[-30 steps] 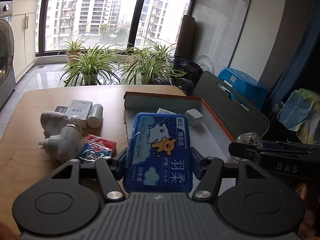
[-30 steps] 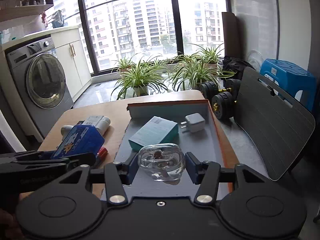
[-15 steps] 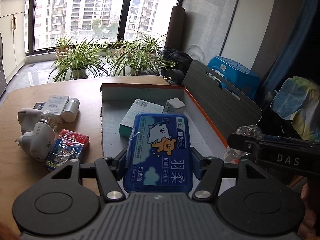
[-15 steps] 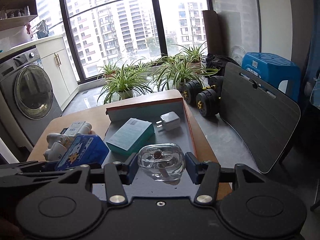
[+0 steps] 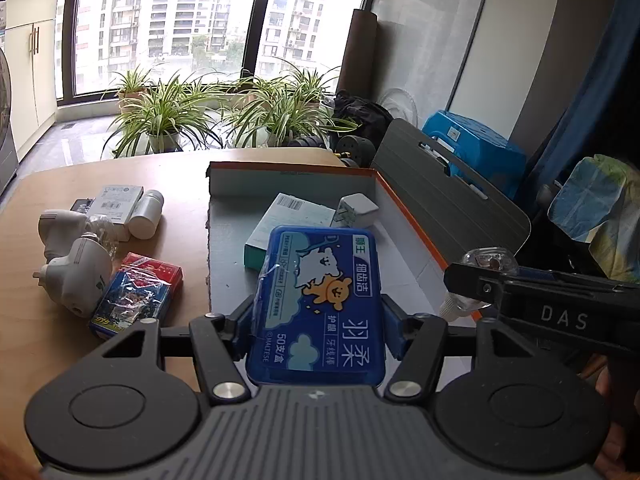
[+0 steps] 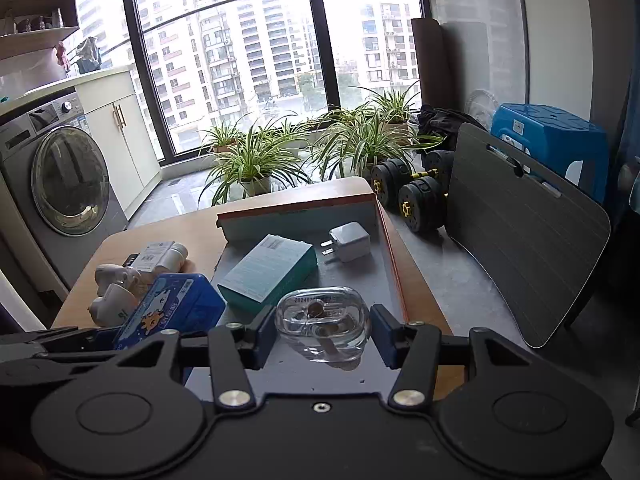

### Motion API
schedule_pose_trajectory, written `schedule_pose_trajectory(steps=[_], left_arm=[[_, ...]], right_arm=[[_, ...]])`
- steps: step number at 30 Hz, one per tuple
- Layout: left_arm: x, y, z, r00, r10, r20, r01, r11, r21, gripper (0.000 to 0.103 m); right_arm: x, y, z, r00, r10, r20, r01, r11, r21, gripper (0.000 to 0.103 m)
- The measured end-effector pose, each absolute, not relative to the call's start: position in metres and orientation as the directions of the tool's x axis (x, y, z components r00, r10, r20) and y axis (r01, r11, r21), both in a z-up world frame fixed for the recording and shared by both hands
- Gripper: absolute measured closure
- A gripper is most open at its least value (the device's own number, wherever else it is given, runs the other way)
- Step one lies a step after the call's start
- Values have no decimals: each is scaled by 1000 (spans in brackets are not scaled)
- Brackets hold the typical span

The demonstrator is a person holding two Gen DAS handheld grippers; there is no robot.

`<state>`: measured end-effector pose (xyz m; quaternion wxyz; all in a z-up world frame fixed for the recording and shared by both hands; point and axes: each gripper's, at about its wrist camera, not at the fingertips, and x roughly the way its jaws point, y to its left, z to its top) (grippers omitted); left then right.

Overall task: Organize rigid objects
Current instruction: 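Carry the blue box and glass cup with both tools over the tray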

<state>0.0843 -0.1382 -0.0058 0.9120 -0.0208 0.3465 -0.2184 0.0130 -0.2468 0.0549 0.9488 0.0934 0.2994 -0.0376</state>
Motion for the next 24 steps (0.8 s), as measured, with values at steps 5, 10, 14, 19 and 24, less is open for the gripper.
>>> schedule_pose_trajectory(steps=[5, 10, 14, 19, 24], left_arm=[[85, -135, -7, 667, -405, -625, 368, 909, -196, 40], [84, -136, -6, 670, -400, -625, 361, 912, -196, 40], [84, -137, -6, 670, -392, -630, 354, 915, -192, 40], [85, -139, -6, 673, -382, -633, 347, 919, -186, 40], [85, -140, -6, 675, -377, -634, 347, 921, -178, 40]], right_arm=[[15, -245, 55, 816, -12, -578, 123, 980, 153, 41], [16, -244, 55, 815, -12, -579, 122, 981, 152, 41], [16, -244, 55, 815, -12, -580, 123, 981, 152, 41], [16, -244, 55, 815, -12, -579, 124, 980, 153, 41], [17, -244, 55, 815, -11, -579, 123, 980, 154, 41]])
